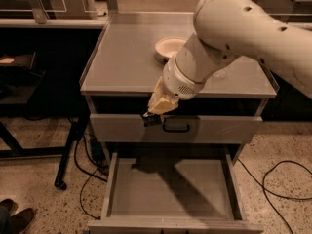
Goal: Place rxbar blueberry into middle drawer
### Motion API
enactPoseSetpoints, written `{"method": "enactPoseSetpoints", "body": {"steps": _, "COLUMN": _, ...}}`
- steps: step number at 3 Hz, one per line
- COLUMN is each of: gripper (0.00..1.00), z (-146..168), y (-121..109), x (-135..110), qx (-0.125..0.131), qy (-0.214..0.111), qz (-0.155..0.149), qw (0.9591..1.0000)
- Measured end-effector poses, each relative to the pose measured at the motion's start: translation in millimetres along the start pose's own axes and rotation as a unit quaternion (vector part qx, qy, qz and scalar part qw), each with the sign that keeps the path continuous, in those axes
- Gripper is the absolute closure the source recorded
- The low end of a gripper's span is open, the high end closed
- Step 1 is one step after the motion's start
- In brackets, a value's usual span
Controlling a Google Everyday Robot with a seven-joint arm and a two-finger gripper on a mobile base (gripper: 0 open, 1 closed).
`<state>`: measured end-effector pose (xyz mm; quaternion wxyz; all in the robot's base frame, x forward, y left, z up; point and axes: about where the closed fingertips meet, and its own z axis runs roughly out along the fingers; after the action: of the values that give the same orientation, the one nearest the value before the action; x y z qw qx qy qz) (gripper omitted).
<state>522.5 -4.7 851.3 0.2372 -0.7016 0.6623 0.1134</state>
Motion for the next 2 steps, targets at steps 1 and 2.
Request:
{"method": "enactPoseSetpoints", "body": {"steps": 1, "gripper": 1.00, "z": 25.4, "y": 24.0, "x": 14.5, "qx": -0.022, "qy": 0.000, "qz": 0.022, "qw": 0.9995}}
{"method": "enactPoseSetpoints", "body": {"steps": 2, "gripper": 1.00, "z": 46.7, "y": 42.9, "x": 25.3, "qx": -0.042, "qy": -0.013, "qz": 0.044, "qw": 0.9981}}
